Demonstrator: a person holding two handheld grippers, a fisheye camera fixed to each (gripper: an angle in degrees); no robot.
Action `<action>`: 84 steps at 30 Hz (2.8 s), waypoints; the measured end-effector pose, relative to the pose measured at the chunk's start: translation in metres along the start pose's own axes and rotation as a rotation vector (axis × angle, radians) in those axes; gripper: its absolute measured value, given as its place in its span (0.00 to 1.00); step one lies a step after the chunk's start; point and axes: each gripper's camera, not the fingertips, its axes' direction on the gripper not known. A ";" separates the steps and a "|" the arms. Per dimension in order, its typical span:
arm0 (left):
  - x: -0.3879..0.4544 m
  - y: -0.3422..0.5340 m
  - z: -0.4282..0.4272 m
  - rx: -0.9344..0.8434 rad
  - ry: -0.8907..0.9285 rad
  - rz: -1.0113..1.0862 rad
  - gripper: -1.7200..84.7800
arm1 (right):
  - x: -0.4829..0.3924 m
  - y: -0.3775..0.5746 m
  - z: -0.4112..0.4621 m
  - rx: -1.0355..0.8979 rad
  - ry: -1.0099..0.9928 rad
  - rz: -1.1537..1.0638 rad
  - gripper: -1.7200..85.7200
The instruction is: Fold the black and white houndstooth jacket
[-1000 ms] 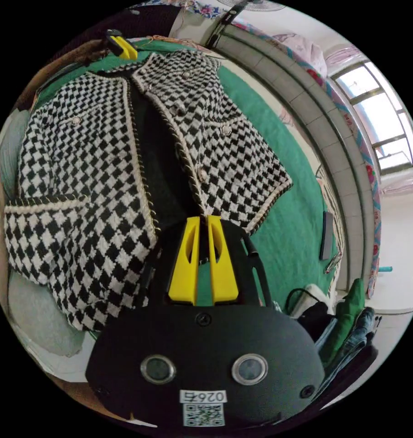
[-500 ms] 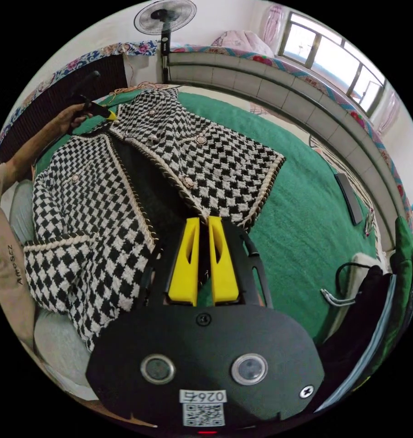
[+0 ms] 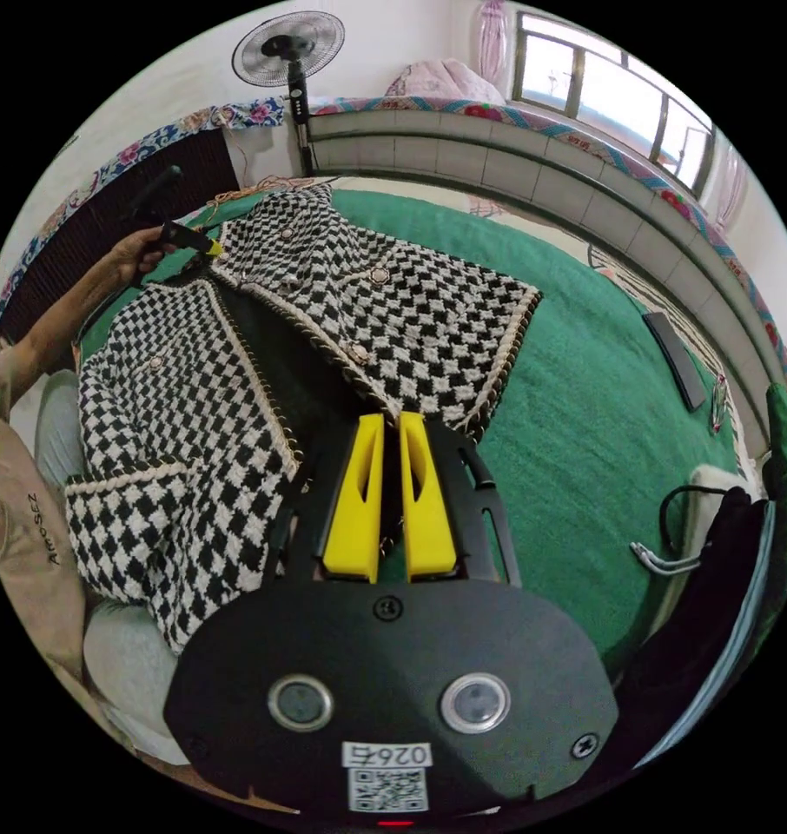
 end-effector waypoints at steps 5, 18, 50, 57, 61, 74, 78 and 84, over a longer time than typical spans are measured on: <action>-0.025 0.025 -0.024 0.013 0.120 -0.007 0.03 | -0.011 0.006 -0.016 0.049 0.074 -0.101 0.01; 0.023 0.074 -0.042 0.125 0.171 0.186 0.06 | 0.027 0.059 -0.054 0.105 -0.092 -0.011 0.04; 0.151 0.193 0.102 -0.178 -0.378 0.614 0.14 | -0.070 0.219 -0.230 0.335 0.036 0.080 0.01; 0.178 0.233 0.052 -0.123 -0.324 0.803 0.07 | -0.112 0.221 -0.292 0.344 0.303 0.102 0.00; 0.163 0.238 0.013 0.040 -0.222 0.724 0.08 | -0.114 0.192 -0.306 0.377 0.393 0.086 0.00; 0.130 0.258 0.026 0.146 -0.292 0.439 0.02 | -0.002 0.126 -0.199 0.070 0.057 0.360 0.05; 0.141 0.261 0.082 -0.113 -0.445 0.531 0.01 | -0.021 0.125 -0.173 -0.108 0.054 0.280 0.02; 0.127 0.288 0.066 -0.129 -0.449 0.429 0.01 | -0.019 0.139 -0.204 -0.082 -0.009 0.394 0.01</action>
